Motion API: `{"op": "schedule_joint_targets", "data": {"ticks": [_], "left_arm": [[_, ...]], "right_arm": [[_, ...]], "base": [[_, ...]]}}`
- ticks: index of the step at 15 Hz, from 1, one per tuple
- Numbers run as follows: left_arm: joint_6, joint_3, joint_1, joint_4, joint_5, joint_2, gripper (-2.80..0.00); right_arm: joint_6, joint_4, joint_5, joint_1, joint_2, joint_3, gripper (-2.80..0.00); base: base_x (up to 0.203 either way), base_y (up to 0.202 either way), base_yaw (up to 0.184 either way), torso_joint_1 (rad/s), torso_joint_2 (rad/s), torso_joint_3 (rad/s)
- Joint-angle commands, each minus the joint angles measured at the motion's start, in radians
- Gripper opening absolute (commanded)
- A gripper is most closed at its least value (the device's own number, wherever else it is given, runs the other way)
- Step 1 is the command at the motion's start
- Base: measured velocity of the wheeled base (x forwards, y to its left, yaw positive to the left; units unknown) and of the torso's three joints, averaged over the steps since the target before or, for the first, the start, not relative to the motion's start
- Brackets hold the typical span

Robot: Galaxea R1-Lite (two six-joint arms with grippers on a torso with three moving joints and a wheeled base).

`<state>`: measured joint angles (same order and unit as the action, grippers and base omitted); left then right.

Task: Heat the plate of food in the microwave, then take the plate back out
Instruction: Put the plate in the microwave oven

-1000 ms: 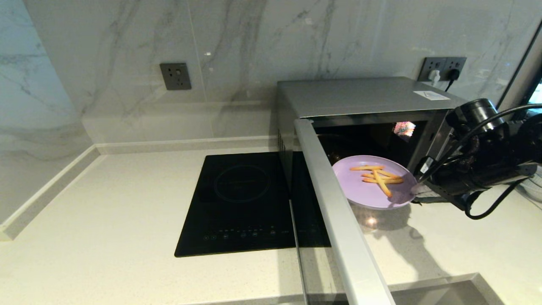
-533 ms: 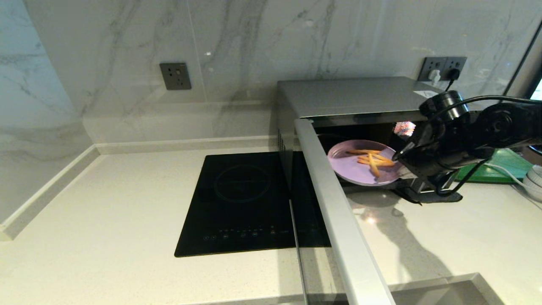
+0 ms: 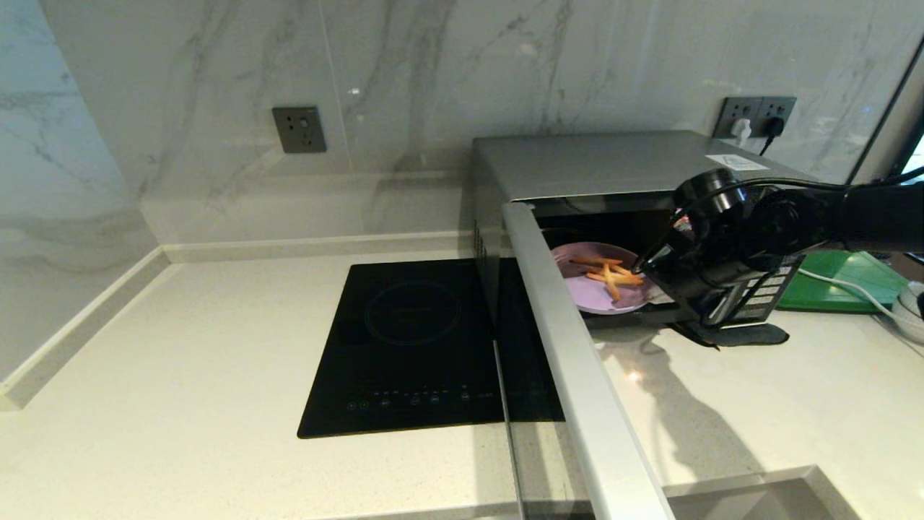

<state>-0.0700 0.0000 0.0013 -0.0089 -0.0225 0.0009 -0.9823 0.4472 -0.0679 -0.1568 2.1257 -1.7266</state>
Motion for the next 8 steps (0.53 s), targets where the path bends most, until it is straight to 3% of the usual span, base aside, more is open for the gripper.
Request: {"op": "schedule_joint_targets", "data": {"ticks": [1, 8], "left_arm": [[-0.001, 0.000, 0.000, 0.000, -0.001, 0.001, -2.80], [-0.001, 0.000, 0.000, 0.000, -0.001, 0.001, -2.80]], "right_arm": [[-0.005, 0.002, 0.009, 0.000, 0.044, -0.037, -2.80], [-0.002, -0.030, 0.011, 0.000, 0.100, -0.077, -2.80]], "base": [[0.000, 0.000, 0.000, 0.000, 0.00, 0.000], [0.000, 0.000, 0.000, 0.000, 0.00, 0.000]]}}
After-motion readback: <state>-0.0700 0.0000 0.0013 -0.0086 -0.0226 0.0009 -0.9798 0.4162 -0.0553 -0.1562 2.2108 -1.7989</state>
